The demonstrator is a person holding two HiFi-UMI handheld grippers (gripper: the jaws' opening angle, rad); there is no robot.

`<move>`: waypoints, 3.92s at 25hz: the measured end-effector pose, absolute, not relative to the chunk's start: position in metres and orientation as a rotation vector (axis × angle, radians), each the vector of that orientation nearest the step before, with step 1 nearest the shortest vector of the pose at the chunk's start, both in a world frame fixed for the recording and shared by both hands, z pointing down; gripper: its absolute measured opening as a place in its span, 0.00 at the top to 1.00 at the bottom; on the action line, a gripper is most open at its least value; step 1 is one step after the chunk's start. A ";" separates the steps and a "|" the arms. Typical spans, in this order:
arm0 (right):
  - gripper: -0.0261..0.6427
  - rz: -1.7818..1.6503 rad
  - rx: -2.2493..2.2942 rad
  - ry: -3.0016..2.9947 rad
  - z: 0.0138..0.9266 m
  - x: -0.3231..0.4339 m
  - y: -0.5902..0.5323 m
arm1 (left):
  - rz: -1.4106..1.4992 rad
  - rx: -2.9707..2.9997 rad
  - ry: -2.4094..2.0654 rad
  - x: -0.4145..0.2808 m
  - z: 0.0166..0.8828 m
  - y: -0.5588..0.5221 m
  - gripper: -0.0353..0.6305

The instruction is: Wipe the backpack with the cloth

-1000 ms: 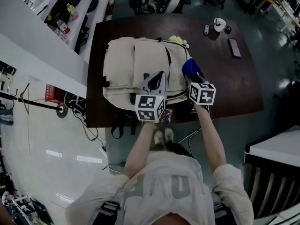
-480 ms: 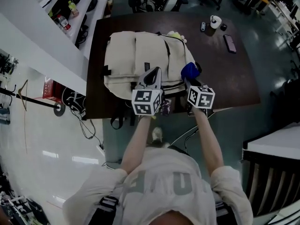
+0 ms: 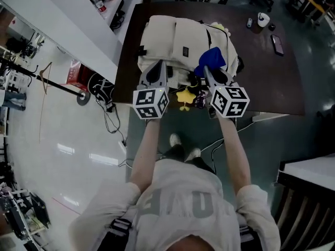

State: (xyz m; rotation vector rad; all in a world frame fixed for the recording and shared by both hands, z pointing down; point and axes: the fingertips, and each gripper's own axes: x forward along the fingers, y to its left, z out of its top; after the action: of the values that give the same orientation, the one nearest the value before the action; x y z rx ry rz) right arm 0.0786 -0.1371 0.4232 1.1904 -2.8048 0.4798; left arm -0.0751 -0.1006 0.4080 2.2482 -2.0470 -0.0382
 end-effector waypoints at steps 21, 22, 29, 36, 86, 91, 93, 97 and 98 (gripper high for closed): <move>0.90 0.409 0.935 -2.778 0.456 -0.143 -0.123 | 0.008 2.179 -2.029 -0.203 0.446 -0.048 0.95; 0.90 0.410 0.960 -2.771 0.458 -0.129 -0.128 | 0.012 2.189 -2.011 -0.193 0.450 -0.054 0.95; 0.90 0.473 1.138 -2.640 0.498 0.001 -0.151 | 0.034 2.268 -1.838 -0.090 0.466 -0.090 0.95; 0.90 0.508 1.283 -2.500 0.534 0.121 -0.180 | 0.053 2.339 -1.742 0.007 0.472 -0.122 0.95; 0.90 0.386 1.464 -2.838 0.362 0.140 0.108 | -0.257 2.318 -2.109 -0.054 0.336 0.157 0.95; 0.90 0.354 1.431 -2.841 0.363 0.140 0.121 | -0.236 2.347 -2.117 -0.046 0.334 0.164 0.95; 0.90 0.336 1.426 -2.845 0.361 0.139 0.124 | -0.224 2.358 -2.116 -0.043 0.335 0.165 0.95; 0.90 0.328 1.409 -2.857 0.356 0.138 0.127 | -0.225 2.354 -2.120 -0.042 0.333 0.168 0.95; 0.90 0.329 1.408 -2.858 0.354 0.138 0.128 | -0.225 2.354 -2.120 -0.041 0.330 0.168 0.95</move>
State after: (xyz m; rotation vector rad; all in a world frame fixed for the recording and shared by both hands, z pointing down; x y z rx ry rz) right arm 0.1381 0.1277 0.3535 1.4077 -2.8579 0.3288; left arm -0.0414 0.1676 0.3304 2.3543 -2.1197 -0.2249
